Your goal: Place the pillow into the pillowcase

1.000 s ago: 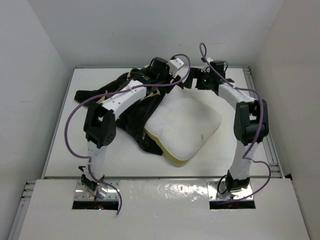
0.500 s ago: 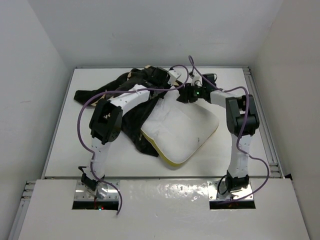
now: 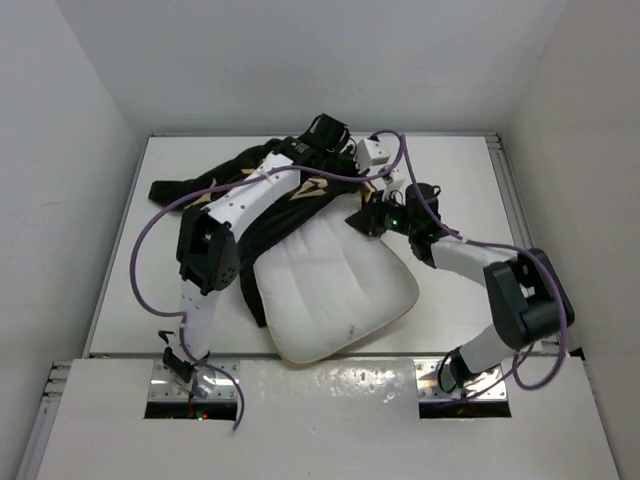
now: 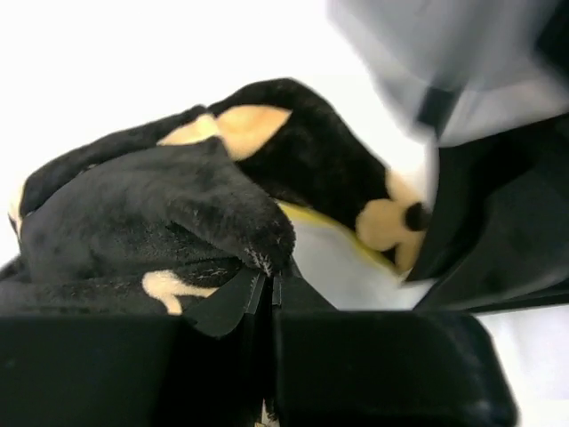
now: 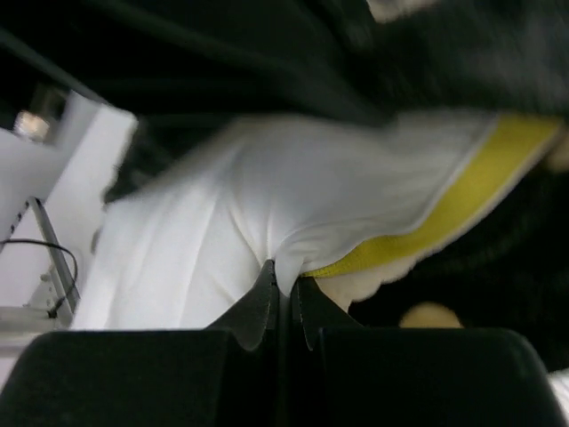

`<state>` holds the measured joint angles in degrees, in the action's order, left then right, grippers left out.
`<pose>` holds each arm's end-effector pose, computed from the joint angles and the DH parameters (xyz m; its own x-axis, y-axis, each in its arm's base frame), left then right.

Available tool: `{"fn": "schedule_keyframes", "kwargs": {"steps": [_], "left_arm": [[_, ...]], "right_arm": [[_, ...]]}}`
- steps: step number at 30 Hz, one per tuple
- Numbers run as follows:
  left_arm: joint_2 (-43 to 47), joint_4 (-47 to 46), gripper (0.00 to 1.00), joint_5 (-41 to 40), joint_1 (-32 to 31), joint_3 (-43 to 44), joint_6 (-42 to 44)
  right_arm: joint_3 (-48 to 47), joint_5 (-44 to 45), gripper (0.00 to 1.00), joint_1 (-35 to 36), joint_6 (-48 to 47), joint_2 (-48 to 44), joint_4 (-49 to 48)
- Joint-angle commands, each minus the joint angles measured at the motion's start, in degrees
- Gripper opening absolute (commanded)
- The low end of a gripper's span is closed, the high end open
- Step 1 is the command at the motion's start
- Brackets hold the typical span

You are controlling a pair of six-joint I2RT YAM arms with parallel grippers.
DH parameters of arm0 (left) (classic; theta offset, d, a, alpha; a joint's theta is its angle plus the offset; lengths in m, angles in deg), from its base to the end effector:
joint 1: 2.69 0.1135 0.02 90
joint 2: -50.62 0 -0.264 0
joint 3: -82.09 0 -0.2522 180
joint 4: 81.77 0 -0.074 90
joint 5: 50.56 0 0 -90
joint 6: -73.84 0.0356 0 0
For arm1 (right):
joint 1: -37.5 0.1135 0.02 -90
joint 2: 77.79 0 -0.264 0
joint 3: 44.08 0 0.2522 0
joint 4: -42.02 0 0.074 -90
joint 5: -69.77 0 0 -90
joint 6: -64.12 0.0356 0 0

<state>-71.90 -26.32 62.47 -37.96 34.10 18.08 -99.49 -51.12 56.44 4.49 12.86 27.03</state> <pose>0.3878 -0.2914 0.3009 -0.0613 0.6776 -0.7329 0.9531 0.2578 0.1587 0.3034 0.1234 0.1958 -0.6536 0.2344 -0.7196 -0.4679 0.6222 0.6276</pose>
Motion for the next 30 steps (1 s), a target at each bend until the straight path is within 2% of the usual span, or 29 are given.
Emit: {"fn": "schedule_keyframes", "kwargs": {"steps": [1,3,6,8,11,15,21,23,24,25,26,27,28,29,30], "left_arm": [[6.2,6.1,0.0,16.3,-3.3,3.8,7.1],[7.1,11.1,0.0,19.1,-4.7,3.6,11.9],[9.0,15.9,0.0,21.8,-5.8,3.0,16.1],[9.8,18.6,0.0,25.2,-6.4,4.7,18.5],[10.0,24.2,0.0,28.6,-7.9,7.3,23.6],[10.1,24.8,0.0,26.5,-10.1,6.6,24.8],[10.1,25.2,0.0,27.5,-11.6,5.9,22.8],[10.3,23.1,0.0,25.2,-11.5,4.7,20.5],[10.4,20.6,0.05,23.4,-11.4,3.2,18.3],[10.5,19.1,0.1,20.9,-11.2,2.3,17.1],[10.8,17.3,0.14,14.8,-10.7,0.8,13.6],[11.2,13.6,0.18,7.9,-10.4,-1.8,11.6],[11.5,11.9,0.22,7.8,-10.1,-3.0,10.0],[11.9,10.9,0.28,2.2,-9.1,-4.3,8.2],[12.7,10.3,0.39,0.7,-8.6,-5.9,8.1]], "right_arm": [[0.2,5.4,0.0,3.2,3.3,-7.7,-17.6],[1.5,9.3,0.0,2.4,5.3,-9.6,-22.3],[4.4,21.1,0.0,1.8,8.3,-12.9,-24.9],[5.7,30.2,0.0,1.5,10.5,-13.6,-24.8],[7.2,39.4,0.0,0.2,16.5,-13.4,-23.5],[6.3,46.3,0.0,0.0,23.8,-12.3,-16.1],[8.5,57.1,0.0,1.5,30.1,-12.9,-12.7],[8.0,56.6,0.0,1.0,28.2,-12.6,-11.4],[7.6,51.3,0.0,0.5,24.8,-12.2,-10.5],[7.0,47.4,0.06,0.2,21.8,-11.7,-10.2],[6.5,43.0,0.46,-0.2,18.8,-11.3,-8.3],[4.6,31.8,0.7,-0.7,13.2,-10.2,-6.0],[3.2,25.7,0.83,-1.6,10.9,-10.2,-2.7],[1.5,21.6,0.98,-4.1,9.5,-9.2,6.8],[-1.4,18.8,0.99,-5.2,6.7,-8.8,11.1]]}}
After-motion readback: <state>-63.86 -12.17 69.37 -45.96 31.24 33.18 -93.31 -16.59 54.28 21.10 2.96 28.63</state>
